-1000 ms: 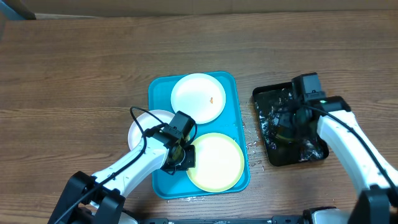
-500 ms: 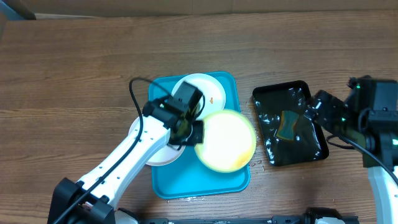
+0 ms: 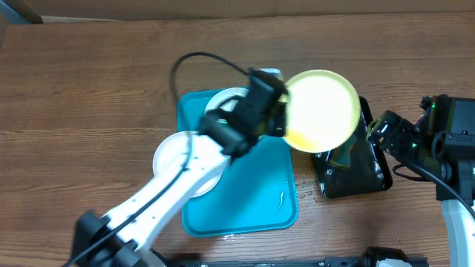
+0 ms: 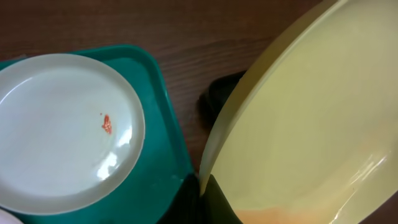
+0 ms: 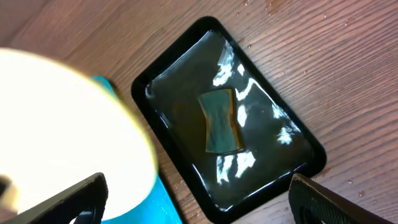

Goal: Clean dirty plates on tray and stack at the side
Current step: 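Lift the yellow plate with left gripper and tilt it over black tray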

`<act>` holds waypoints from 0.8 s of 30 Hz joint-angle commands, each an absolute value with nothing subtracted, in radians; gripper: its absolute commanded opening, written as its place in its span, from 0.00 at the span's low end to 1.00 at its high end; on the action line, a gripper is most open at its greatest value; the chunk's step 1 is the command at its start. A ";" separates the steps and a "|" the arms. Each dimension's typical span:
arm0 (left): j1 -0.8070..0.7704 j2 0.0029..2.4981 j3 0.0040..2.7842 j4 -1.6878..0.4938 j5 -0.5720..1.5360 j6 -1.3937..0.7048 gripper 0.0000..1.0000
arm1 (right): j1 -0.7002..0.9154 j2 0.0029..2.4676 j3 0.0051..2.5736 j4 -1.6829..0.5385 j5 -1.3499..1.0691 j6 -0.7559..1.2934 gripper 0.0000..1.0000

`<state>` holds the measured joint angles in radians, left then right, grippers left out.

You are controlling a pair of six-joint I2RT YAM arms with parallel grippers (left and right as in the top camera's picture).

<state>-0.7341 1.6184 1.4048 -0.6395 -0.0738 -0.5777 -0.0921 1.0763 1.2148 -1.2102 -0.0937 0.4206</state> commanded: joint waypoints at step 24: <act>-1.074 1.855 1.685 -0.482 -1.052 -0.118 0.04 | -0.099 1.068 1.225 -1.259 -0.088 0.411 0.95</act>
